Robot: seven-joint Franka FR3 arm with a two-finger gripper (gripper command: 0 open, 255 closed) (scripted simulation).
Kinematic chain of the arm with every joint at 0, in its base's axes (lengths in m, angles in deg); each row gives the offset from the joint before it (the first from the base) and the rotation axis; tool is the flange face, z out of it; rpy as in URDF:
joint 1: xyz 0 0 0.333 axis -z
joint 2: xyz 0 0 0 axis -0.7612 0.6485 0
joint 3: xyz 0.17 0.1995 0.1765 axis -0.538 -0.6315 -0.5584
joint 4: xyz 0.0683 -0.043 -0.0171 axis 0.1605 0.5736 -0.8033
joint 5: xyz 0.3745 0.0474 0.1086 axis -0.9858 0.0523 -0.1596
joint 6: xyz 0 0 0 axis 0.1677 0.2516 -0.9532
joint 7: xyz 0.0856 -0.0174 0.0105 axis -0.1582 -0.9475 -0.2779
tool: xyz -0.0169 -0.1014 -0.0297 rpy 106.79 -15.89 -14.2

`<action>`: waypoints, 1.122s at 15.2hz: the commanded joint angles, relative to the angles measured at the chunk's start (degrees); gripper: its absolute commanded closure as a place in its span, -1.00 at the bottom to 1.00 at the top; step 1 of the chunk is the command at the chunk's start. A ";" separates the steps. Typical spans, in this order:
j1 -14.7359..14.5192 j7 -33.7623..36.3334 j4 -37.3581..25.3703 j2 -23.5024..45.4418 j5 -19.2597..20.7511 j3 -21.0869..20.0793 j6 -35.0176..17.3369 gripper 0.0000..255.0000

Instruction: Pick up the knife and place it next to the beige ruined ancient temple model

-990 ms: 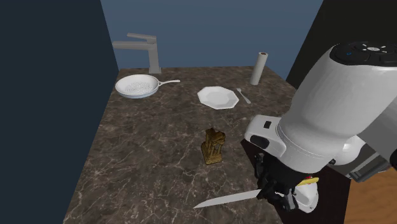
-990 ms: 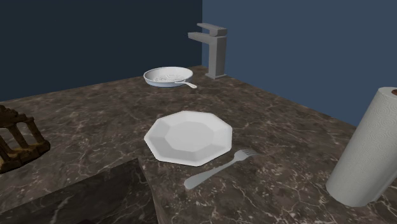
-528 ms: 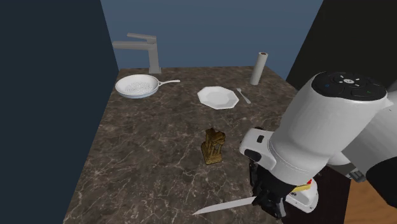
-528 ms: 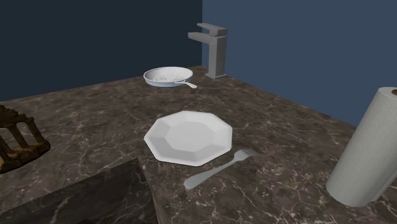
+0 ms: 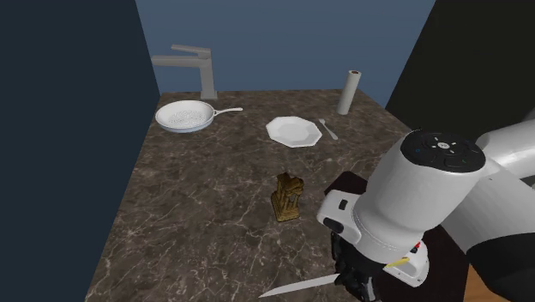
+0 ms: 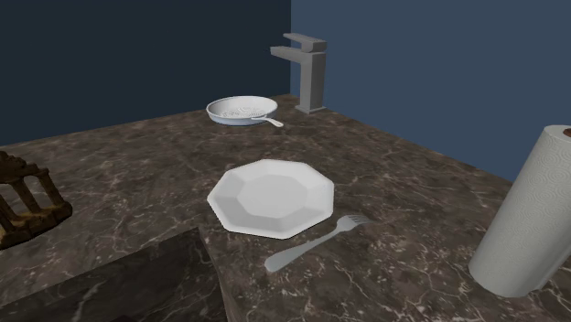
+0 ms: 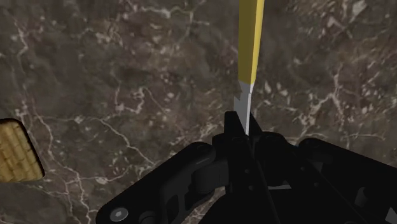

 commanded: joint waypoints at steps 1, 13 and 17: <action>0.10 -0.18 0.81 1.13 -1.08 -1.37 -2.02 1.00; 0.25 -0.55 2.21 3.13 -2.96 -3.71 -5.46 -1.00; 0.25 -0.55 2.21 3.13 -2.96 -3.71 -5.46 -1.00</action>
